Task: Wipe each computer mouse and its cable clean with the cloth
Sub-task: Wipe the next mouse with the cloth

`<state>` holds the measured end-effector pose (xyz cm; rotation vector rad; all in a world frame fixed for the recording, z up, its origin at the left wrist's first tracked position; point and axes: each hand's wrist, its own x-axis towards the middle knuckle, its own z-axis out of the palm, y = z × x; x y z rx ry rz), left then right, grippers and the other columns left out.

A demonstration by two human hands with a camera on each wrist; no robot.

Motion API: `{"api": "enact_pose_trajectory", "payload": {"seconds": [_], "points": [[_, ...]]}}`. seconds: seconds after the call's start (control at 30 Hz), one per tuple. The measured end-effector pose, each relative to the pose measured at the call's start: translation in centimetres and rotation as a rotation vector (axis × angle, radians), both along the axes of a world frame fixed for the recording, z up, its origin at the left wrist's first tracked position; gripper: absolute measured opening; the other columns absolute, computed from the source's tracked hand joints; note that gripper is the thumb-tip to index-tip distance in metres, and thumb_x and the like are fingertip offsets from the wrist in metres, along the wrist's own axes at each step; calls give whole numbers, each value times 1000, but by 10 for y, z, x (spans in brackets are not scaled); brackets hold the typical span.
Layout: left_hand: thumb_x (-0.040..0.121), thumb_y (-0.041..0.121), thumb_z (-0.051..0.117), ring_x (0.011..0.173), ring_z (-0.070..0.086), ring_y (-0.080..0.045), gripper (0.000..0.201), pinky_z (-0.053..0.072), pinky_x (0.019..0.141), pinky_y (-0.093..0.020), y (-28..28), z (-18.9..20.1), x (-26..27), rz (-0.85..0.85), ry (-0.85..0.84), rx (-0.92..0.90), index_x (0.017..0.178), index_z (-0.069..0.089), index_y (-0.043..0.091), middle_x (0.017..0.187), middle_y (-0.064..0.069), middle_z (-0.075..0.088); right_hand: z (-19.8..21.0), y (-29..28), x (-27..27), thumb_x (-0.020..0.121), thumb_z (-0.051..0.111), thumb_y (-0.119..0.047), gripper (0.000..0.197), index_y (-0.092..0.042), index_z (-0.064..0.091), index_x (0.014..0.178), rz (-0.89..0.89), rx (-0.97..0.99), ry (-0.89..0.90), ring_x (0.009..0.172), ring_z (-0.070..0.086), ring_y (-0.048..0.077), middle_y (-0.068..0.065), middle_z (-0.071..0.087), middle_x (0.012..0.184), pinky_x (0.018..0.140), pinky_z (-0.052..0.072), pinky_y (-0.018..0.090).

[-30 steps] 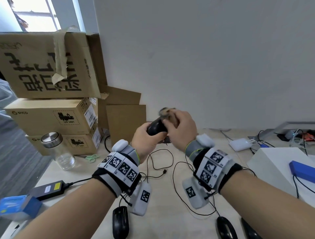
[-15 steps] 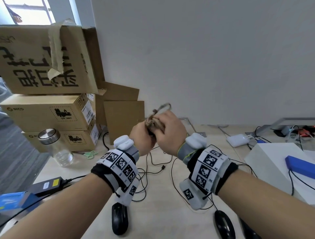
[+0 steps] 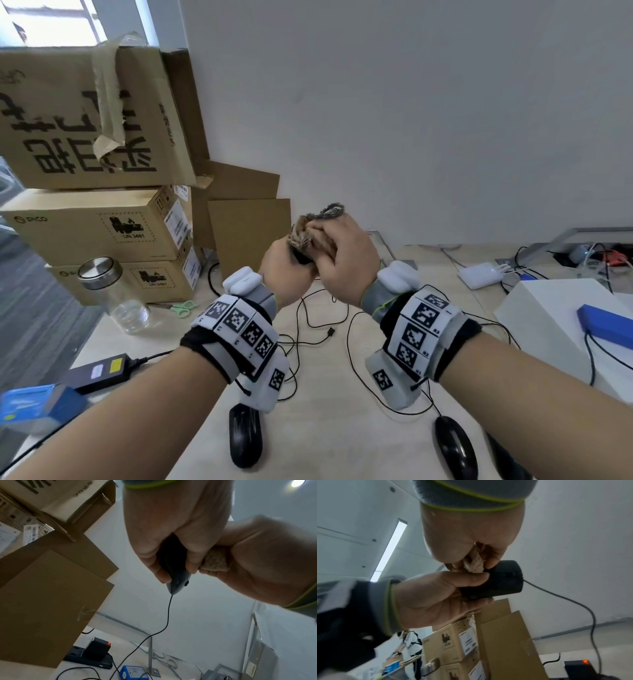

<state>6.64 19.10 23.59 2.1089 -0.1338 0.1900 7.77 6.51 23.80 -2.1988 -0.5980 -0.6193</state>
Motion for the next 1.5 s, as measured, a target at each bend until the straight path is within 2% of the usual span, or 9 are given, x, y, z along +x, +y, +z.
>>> {"api": "enact_pose_trajectory", "payload": {"seconds": [0.13, 0.27, 0.43, 0.57, 0.7, 0.93, 1.13, 1.3, 1.5], "points": [[82, 17, 73, 74, 66, -5, 24, 55, 66, -23, 2, -1, -5, 73, 66, -265, 104, 65, 23, 96, 3, 67, 1, -29, 24, 90, 62, -22, 20, -17, 64, 109, -239, 83, 229, 98, 58, 20, 0, 60, 103, 82, 37, 20], [95, 8, 59, 81, 72, -21, 38, 59, 79, -41, -7, 5, -5, -16, 261, -817, 131, 54, 19, 120, -7, 56, 1, -29, 21, 91, 59, -23, 32, -24, 60, 124, -254, 182, 213, 111, 57, 16, 0, 62, 117, 93, 36, 18], [99, 58, 32, 115, 63, -27, 69, 49, 101, -41, -16, 8, 5, -60, 480, -1284, 129, 56, 1, 128, -18, 62, -13, 13, -9, 85, 58, -20, 42, -17, 61, 126, -13, -70, -53, 94, 55, 20, 7, 52, 108, 75, 37, 17], [97, 64, 27, 115, 63, -30, 74, 48, 102, -43, -18, 10, 4, -28, 480, -1288, 130, 57, 6, 126, -17, 64, -11, -4, 3, 86, 62, -27, 32, -16, 65, 115, -32, -132, -98, 85, 56, 19, 8, 52, 106, 71, 41, 22], [100, 54, 33, 81, 63, -32, 53, 53, 63, -32, -18, 14, 2, 106, 445, -1120, 121, 60, 13, 109, -19, 67, -4, -26, 24, 95, 54, -34, 16, -19, 57, 94, -302, 24, 210, 85, 53, 22, 5, 51, 98, 73, 38, 28], [103, 44, 34, 99, 70, -25, 47, 60, 71, -35, -22, 9, 0, 90, 384, -1124, 127, 53, 9, 119, -17, 67, -6, -3, -7, 90, 61, -28, 28, -23, 63, 118, -66, -53, -25, 81, 55, 16, 2, 51, 101, 70, 45, 25], [103, 38, 38, 68, 64, -30, 39, 54, 54, -29, -23, 7, -10, 10, 273, -912, 121, 46, 5, 107, -22, 63, 4, -31, 30, 95, 50, -33, 27, -20, 47, 73, -396, 92, 315, 74, 50, 24, 2, 55, 78, 67, 36, 30], [105, 25, 39, 70, 65, -11, 22, 50, 48, -18, -23, 7, -11, 10, 161, -712, 118, 46, 8, 97, -11, 61, 2, -8, 0, 92, 56, -27, 27, -26, 64, 117, -166, -14, 56, 80, 49, 7, -1, 51, 105, 68, 37, 18], [102, 14, 45, 78, 71, -29, 19, 61, 65, -33, -19, 8, -17, -85, 122, -591, 121, 47, 11, 103, -8, 64, 7, -38, 36, 94, 49, -37, 22, -20, 63, 99, -404, 67, 286, 82, 57, 25, 9, 62, 100, 69, 36, 27]]}}
